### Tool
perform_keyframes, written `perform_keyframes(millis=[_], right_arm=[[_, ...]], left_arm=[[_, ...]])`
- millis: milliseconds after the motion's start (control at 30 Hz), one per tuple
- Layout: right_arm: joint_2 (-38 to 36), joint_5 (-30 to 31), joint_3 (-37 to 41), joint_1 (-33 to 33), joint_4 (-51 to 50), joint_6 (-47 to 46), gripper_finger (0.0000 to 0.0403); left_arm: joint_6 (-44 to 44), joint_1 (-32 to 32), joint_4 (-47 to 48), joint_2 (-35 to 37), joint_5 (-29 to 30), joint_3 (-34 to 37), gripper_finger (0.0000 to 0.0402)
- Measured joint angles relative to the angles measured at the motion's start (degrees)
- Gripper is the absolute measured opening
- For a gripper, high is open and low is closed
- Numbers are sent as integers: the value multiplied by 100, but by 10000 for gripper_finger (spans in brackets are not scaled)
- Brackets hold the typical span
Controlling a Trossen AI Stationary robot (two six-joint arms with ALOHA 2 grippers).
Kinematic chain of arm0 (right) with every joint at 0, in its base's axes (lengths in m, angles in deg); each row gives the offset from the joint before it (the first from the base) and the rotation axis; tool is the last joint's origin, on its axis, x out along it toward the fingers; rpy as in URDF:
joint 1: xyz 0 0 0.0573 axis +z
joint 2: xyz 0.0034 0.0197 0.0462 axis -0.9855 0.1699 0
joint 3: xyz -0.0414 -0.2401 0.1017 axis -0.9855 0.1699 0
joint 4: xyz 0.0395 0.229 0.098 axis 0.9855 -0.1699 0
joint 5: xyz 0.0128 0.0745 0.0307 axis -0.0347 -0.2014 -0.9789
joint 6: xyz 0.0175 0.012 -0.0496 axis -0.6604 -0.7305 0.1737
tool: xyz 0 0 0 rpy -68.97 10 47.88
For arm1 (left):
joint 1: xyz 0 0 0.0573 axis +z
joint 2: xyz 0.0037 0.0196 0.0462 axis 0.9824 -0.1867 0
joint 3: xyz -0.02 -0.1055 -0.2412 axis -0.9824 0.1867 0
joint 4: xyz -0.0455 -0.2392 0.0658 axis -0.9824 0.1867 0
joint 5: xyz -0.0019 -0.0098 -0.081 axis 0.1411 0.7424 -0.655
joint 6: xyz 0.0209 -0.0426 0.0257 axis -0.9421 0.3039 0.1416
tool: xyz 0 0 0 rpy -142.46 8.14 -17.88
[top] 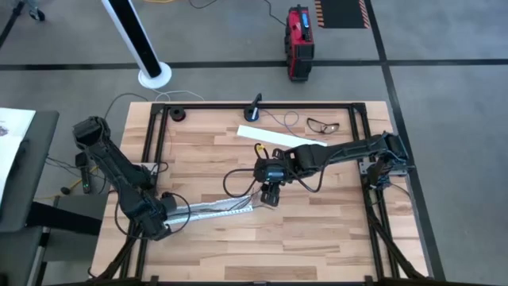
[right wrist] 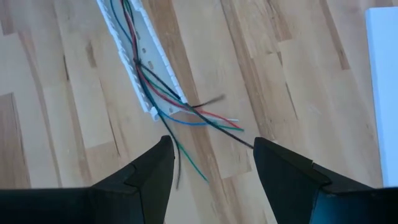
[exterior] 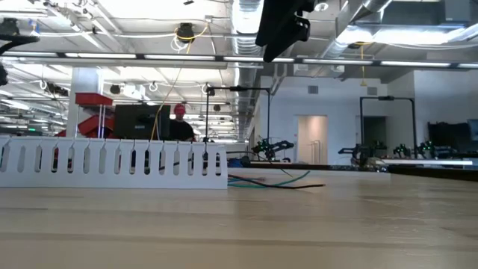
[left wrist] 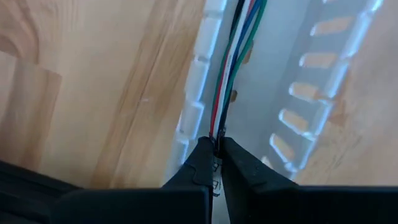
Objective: Ziptie cables
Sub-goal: Put the colored zip-tied into the white cable duct
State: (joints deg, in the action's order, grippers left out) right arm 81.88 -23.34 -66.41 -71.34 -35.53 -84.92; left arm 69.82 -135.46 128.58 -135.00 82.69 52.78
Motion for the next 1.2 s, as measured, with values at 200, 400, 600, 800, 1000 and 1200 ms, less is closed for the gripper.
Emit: perform_keyframes(millis=[200, 400, 600, 800, 1000, 1200], right_arm=[[0, 1, 0, -32, -3, 24, 215], [0, 2, 0, -90, -17, 45, 215], [148, -66, 0, -202, -345, 737, 232], [795, -100, 0, -473, 510, 915, 216], [1562, -512, 9, -684, 450, 1103, 158], [1706, -1574, 9, -590, 274, 1221, 121]], left_arm=[[349, -314, -49, 0, -199, 59, 3], [568, -475, -32, 1, -217, 59, 22], [634, -472, 2, 2, -400, 58, 71], [602, -472, -3, 2, -455, 57, 84], [455, -472, 3, 2, -475, 57, 81], [543, -472, 76, 2, -424, 57, 81]])
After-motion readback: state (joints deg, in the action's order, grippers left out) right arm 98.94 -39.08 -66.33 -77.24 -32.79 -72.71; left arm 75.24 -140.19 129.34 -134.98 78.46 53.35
